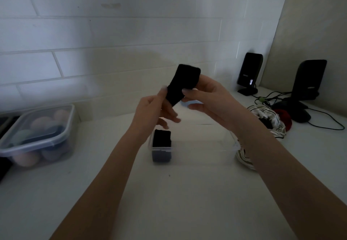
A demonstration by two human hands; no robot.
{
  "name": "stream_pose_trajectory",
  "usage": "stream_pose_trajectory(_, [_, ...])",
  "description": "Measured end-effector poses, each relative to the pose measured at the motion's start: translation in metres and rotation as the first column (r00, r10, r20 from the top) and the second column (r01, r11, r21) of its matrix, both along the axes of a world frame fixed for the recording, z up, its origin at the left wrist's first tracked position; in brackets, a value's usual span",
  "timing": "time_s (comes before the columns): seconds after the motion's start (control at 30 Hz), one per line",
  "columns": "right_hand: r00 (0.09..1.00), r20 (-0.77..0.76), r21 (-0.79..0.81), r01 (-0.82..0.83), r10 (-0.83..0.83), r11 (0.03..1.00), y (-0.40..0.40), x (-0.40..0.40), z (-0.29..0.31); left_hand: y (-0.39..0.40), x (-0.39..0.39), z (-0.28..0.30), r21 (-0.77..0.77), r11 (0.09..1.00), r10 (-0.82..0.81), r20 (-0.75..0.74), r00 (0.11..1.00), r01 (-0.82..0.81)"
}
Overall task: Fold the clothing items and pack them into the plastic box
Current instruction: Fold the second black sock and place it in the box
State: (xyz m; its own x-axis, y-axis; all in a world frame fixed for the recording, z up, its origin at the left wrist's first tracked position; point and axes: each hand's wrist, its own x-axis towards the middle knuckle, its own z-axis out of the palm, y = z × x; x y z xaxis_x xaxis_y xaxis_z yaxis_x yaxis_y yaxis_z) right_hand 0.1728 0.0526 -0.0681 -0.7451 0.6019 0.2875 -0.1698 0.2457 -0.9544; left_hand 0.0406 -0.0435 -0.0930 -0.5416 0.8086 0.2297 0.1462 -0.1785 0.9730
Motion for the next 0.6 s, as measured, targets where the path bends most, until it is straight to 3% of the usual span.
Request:
stream_pose_trajectory(0.1, [0.996,0.082,0.202,-0.036,0.019,0.979,-0.001,-0.003,-0.003,0.003,0.000,0.004,-0.054,0.990,-0.115,0.239,0.964,0.131])
stream_pose_trajectory(0.17, [0.989,0.140,0.309,-0.085,0.044,0.947,-0.003,-0.005,-0.006,0.005,-0.001,0.004,-0.025,0.992,-0.106,0.349,0.931,0.122])
stream_pose_trajectory(0.33, [0.973,0.227,0.486,-0.154,0.046,0.860,-0.007,-0.009,-0.014,0.002,-0.009,-0.005,0.023,0.994,-0.106,0.224,0.969,0.103])
stream_pose_trajectory(0.6, [0.967,0.253,0.717,-0.168,-0.028,0.677,-0.005,-0.012,-0.021,0.003,-0.013,-0.003,0.112,0.983,-0.175,0.326,0.929,0.146])
